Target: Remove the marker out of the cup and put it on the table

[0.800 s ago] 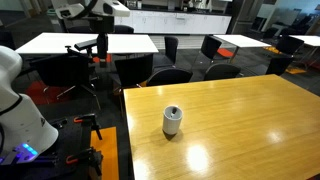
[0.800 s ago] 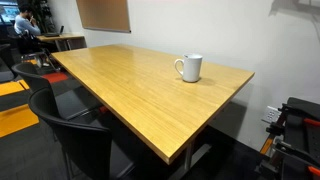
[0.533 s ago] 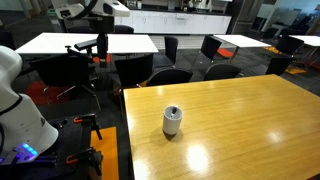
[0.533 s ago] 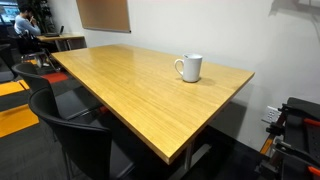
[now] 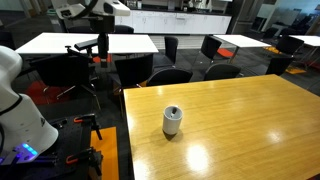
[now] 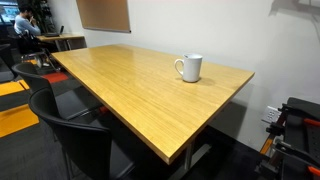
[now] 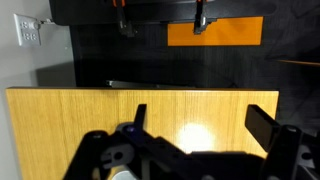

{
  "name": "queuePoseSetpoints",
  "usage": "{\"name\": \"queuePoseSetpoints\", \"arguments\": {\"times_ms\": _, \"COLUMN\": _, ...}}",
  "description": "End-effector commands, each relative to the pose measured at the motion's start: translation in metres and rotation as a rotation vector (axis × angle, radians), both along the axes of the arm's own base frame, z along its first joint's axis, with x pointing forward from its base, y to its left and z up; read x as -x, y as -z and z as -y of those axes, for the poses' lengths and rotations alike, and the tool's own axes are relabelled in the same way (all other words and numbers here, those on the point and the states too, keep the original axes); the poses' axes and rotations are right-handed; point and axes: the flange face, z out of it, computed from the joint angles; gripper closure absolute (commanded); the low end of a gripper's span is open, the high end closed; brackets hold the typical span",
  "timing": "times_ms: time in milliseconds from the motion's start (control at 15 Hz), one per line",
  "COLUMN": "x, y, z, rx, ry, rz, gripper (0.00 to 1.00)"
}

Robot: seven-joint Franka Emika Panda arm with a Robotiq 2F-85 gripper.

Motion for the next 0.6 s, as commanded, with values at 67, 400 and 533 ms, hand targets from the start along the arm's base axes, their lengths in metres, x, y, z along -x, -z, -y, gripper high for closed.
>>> {"name": "queuePoseSetpoints", "arguments": {"times_ms": 67, "x": -0.006, "y": -0.01, "z": 0.015, "rx": 0.054, "ry": -0.069, "rz": 0.052, "gripper": 0.0}}
{"name": "queuePoseSetpoints", "arguments": {"times_ms": 400, "x": -0.015, "y": -0.02, "z": 0.052, "rx": 0.099, "ry": -0.138, "rz": 0.071, "gripper": 0.0}}
{"name": "queuePoseSetpoints", "arguments": {"times_ms": 533, "x": -0.021, "y": -0.023, "z": 0.066, "rx": 0.122, "ry": -0.195, "rz": 0.086, "gripper": 0.0}}
